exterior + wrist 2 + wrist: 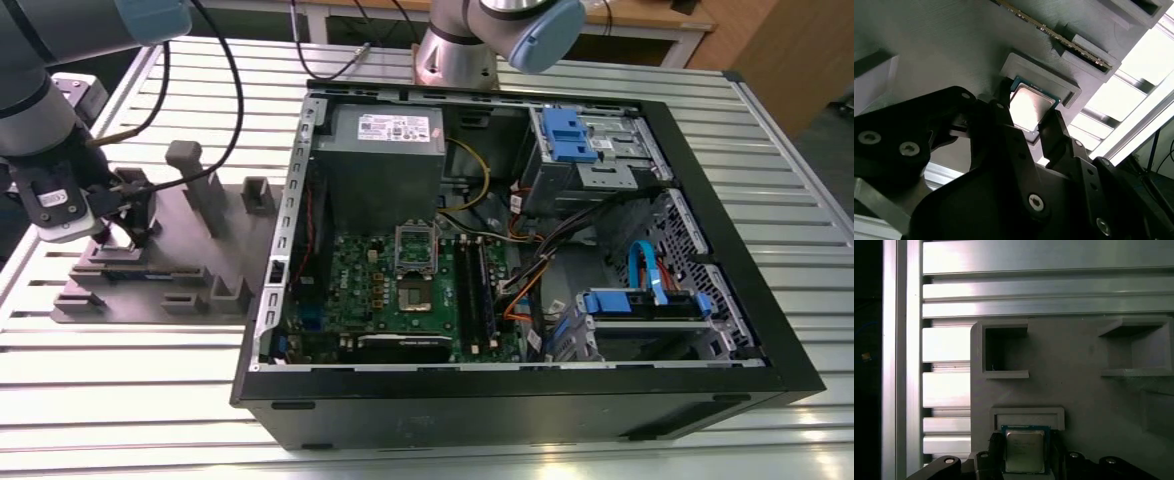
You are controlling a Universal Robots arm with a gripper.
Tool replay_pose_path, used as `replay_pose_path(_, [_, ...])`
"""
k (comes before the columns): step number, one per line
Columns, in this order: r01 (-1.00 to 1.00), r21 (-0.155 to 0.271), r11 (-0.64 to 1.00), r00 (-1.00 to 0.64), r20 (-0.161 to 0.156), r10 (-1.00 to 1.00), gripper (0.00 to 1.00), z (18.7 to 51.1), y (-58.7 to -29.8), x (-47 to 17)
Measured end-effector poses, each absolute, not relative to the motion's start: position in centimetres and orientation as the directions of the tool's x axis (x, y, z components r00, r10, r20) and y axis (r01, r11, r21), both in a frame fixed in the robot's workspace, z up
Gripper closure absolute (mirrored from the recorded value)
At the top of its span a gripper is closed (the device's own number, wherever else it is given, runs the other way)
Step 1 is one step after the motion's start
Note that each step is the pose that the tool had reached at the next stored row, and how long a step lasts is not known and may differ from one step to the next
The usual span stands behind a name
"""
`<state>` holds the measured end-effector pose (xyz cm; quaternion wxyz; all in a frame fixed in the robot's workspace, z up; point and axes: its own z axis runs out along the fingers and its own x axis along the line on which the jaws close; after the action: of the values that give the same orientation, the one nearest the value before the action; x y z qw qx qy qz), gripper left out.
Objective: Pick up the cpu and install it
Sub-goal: 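Pick up the cpu and move it towards the insertion slot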
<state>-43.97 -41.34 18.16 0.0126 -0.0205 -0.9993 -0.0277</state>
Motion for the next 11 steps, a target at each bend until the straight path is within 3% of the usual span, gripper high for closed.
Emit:
replay_pose_path(2, [0.042, 0.055, 0.998, -0.999, 0.026, 0.040, 0.48, 18.16, -41.34, -43.97])
replay_pose_path(3, [0.042, 0.055, 0.998, -0.999, 0.026, 0.040, 0.53, 18.16, -41.34, -43.97])
replay_pose_path(11, [0.042, 0.055, 0.998, -0.999, 0.026, 0.040, 0.53, 18.16, -41.34, -43.93])
